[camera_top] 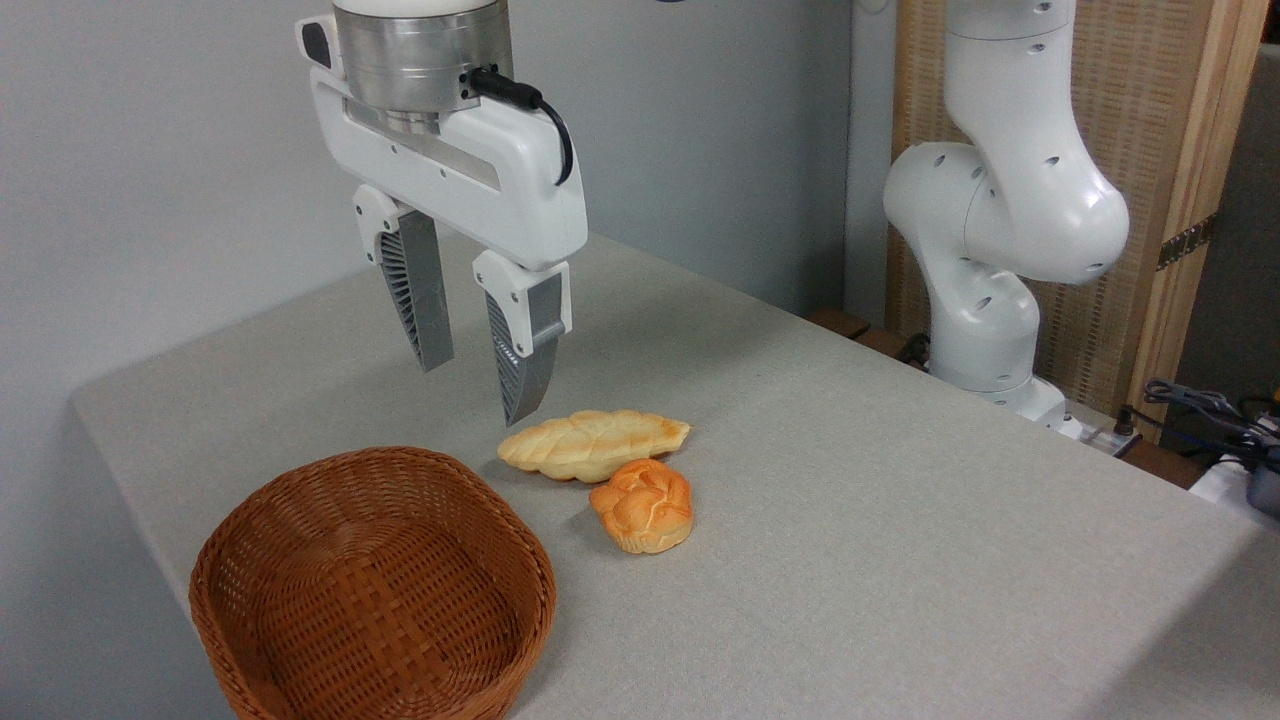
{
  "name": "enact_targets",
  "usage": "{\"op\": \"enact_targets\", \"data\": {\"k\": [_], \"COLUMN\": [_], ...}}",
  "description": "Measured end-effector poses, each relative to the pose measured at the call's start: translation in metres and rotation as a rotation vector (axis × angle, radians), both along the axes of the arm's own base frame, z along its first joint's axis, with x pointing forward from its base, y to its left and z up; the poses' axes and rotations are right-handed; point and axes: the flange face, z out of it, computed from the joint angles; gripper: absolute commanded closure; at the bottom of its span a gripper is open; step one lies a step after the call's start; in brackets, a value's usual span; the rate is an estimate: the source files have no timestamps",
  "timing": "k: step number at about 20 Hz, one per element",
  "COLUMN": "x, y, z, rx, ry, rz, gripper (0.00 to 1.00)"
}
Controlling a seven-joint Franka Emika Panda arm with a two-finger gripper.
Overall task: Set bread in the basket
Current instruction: 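Move the open gripper over the long golden bread loaf, then lower the gripper onto the loaf's middle and close on it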
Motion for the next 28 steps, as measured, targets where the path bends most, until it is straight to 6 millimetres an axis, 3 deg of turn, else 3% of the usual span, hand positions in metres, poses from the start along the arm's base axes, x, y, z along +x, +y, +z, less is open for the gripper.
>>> {"op": "enact_targets", "data": {"k": [4,8,15,17,22,28], "x": [-0.007,-0.025,-0.109,-0.128,-0.145,-0.148], "y": [-0.010,-0.048,-0.091,-0.094,-0.094,-0.083], "z": [-0.010,-0.036,-0.083,-0.098,-0.139,-0.151], "rx": [-0.021,-0.039,-0.036,-0.041,-0.042,-0.045], "ry": [0.013,-0.039,-0.020,-0.025,-0.006,-0.021], "rz": [-0.014,-0.058,-0.276,-0.337,-0.501,-0.595], "gripper": [0.00,0.00,0.00,0.00,0.00,0.00]}}
